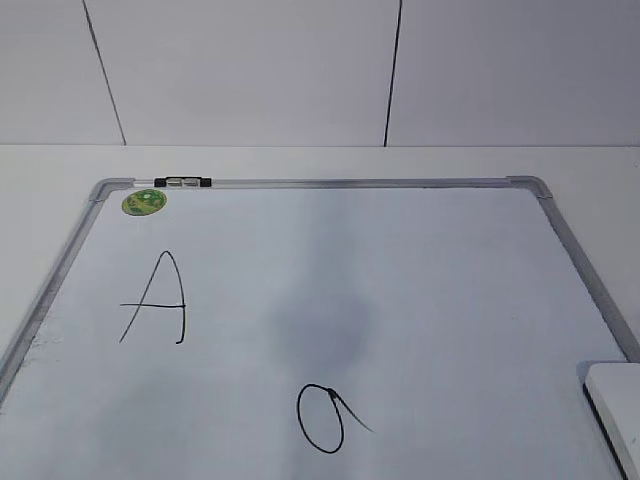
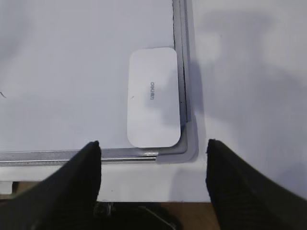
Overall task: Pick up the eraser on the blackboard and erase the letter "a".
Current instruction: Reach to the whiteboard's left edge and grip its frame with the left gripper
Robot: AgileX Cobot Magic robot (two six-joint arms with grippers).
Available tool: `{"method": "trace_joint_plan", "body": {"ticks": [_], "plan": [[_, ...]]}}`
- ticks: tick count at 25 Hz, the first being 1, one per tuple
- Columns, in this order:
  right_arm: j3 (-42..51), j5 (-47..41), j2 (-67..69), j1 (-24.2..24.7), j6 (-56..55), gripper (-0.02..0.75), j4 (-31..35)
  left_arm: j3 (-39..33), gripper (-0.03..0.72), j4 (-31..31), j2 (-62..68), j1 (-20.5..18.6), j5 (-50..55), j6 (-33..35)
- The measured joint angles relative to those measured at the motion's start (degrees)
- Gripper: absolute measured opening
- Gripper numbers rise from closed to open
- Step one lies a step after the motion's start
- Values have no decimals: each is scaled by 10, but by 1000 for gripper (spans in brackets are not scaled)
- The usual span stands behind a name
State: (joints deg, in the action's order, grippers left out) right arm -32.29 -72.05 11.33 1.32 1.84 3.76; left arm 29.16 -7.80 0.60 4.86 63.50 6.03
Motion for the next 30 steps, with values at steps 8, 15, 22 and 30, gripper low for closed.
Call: {"method": "trace_joint_plan", "body": {"ticks": [8, 15, 22, 30], "plan": [[0, -1, 115, 0, -18, 526, 1, 1, 395, 3, 92, 1, 1, 0], [0, -1, 165, 0, -18, 526, 9, 47, 393, 6, 208, 3, -2, -4], [0, 0, 169, 0, -18, 526, 9, 94, 383, 7, 339, 3, -4, -13], [0, 0, 170, 0, -18, 526, 10, 184, 379, 13, 547, 5, -11, -14]]}}
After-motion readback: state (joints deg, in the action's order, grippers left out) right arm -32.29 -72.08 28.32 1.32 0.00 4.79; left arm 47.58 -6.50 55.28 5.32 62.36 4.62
